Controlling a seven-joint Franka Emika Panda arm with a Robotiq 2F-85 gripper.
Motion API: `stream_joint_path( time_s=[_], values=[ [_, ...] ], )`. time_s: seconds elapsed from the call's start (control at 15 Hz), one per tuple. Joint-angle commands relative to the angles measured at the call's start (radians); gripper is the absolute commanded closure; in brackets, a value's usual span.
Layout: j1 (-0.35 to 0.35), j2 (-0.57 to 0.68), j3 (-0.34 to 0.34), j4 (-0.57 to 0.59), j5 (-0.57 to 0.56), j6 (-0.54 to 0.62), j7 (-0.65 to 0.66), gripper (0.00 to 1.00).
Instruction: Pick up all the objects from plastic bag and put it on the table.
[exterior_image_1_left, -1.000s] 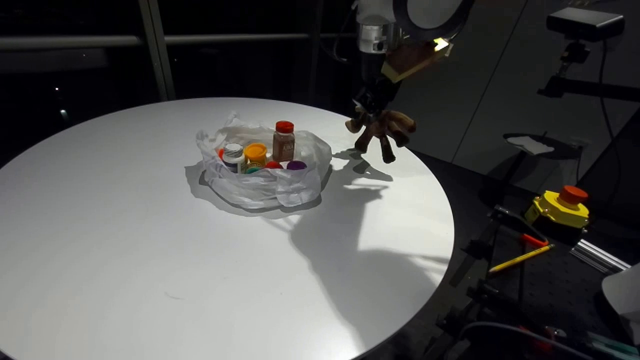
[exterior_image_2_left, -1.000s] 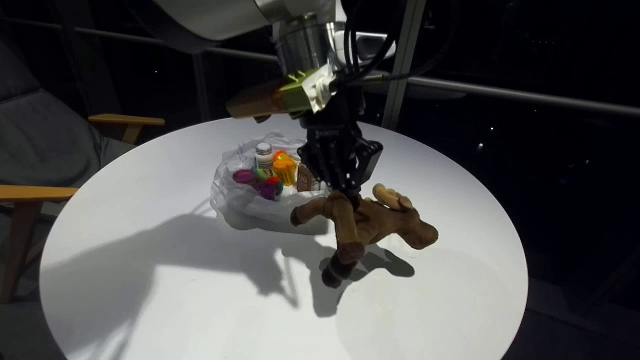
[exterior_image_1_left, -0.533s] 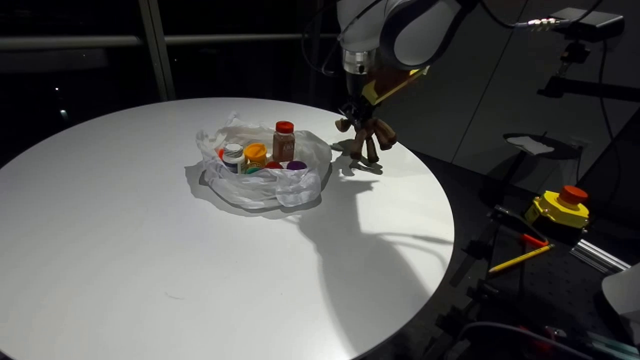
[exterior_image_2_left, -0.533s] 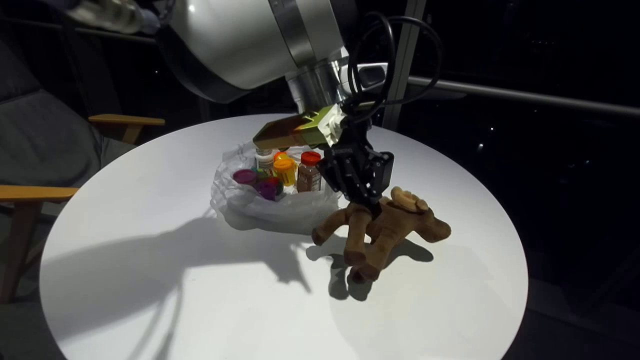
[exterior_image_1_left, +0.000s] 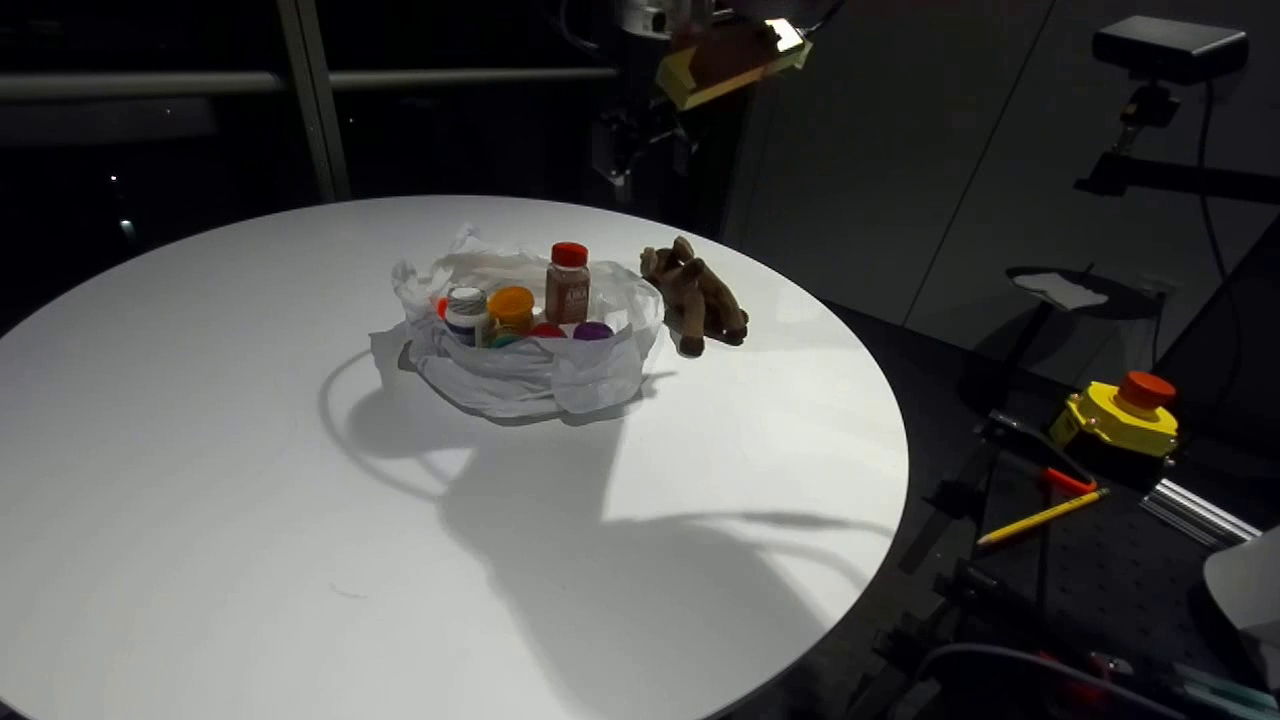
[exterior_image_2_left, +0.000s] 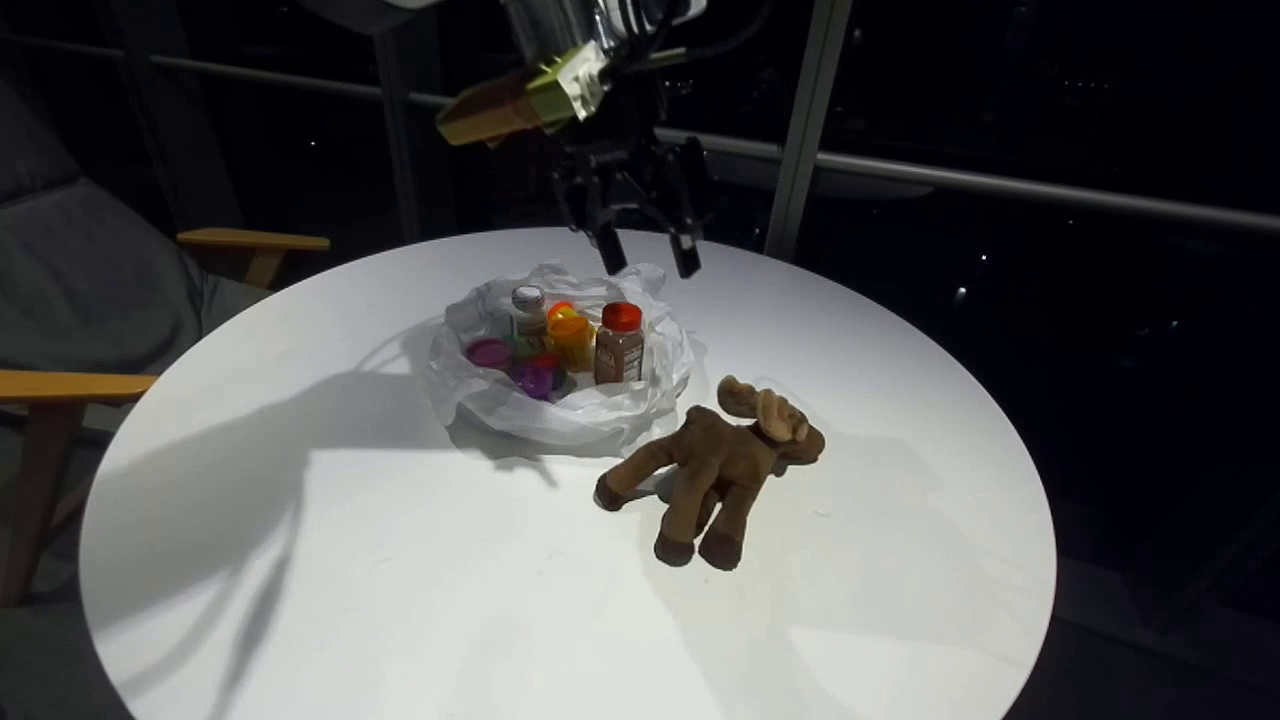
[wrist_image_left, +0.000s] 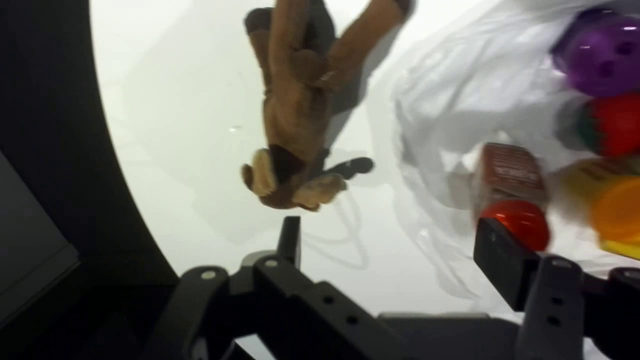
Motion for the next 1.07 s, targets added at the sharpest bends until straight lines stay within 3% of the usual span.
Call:
stream_joint_path(
  time_s=[0.0,0.13,0.4,1.0],
  values=[
    [0.013,0.028,0.075,0.073,0.169,-0.004,-0.135,0.00],
    [0.005,0.069,0.103,0.105,0.279,-0.002,-0.210,0.00],
    [-0.002,0.168,0.091,0.180,0.385,-0.027,-0.262,0.01],
    [-0.029,0.305,0.051,0.336,0.448,-0.090,-0.322,0.00]
  ],
)
